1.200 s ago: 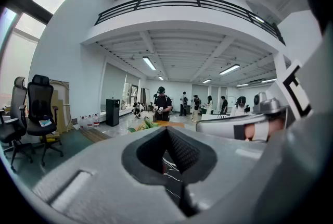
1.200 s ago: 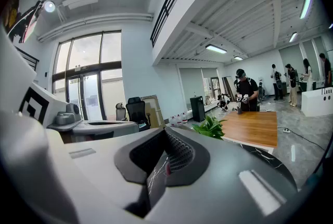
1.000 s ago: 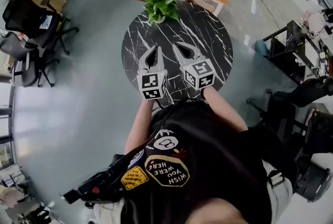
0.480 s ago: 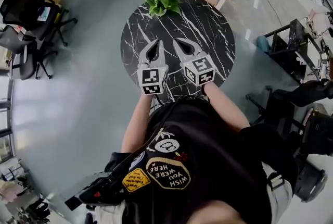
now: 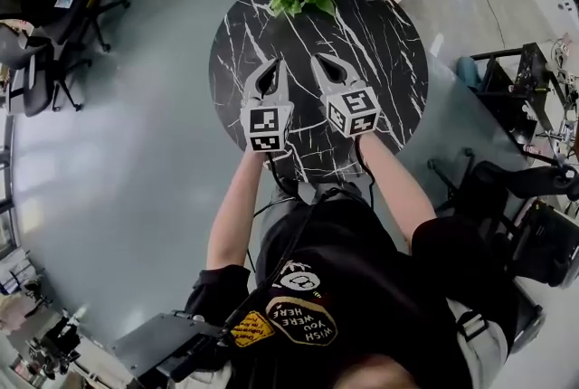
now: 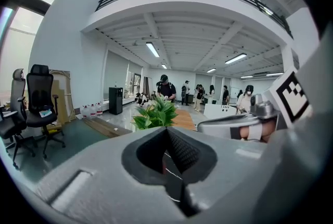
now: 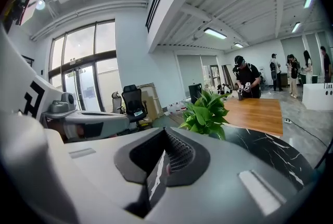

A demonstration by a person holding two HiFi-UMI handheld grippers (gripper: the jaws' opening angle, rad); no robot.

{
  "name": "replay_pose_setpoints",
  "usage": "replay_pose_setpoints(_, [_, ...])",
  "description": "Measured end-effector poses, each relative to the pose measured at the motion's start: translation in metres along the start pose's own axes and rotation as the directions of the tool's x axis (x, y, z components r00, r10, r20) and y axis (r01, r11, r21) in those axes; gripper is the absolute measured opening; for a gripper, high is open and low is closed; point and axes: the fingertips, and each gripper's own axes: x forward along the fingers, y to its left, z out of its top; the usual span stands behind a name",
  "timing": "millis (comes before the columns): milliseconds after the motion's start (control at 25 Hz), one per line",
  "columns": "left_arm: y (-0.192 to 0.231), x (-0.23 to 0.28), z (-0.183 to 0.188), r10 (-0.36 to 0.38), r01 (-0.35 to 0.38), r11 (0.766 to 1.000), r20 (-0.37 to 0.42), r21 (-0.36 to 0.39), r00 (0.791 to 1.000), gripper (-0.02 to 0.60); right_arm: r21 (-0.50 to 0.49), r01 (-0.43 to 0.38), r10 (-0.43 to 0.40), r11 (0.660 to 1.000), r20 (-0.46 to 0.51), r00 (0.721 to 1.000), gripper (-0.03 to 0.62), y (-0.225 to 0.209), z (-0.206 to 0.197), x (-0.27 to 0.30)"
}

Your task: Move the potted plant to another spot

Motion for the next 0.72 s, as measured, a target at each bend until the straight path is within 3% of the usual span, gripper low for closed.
replay_pose_setpoints(200, [0.028, 0.038, -0.029, 0.016, -0.017, 1.000, -0.034, -0.021, 0.999, 0.005, -0.001, 0.016, -0.016, 1.000, -0.014, 1.000, 0.018, -0.023, -0.020, 0.048])
replay_pose_setpoints(400, [0.048, 0.085, -0.045, -0.008, 0.007, 1.000, -0.024, -0.027, 1.000, 0.005, -0.017, 0.051, -0.050, 0.999, 0.049, 0.998, 0.054, -0.052, -0.039, 0.095])
replay_pose_setpoints(600, [0.073, 0.124, -0.062, 0.007, -0.008, 1.000, -0.034, -0.018, 0.999, 0.005, -0.015, 0.083, -0.083, 0.996, -0.026, 0.996, 0.234, -0.083, -0.093, 0.161])
replay_pose_setpoints(720, [0.080, 0.125, -0.076, 0.012, -0.015, 0.999, -0.042, -0.050, 0.999, 0.005, -0.062, 0.129, -0.132, 0.990, -0.057, 0.990, 0.274, -0.099, -0.121, 0.198])
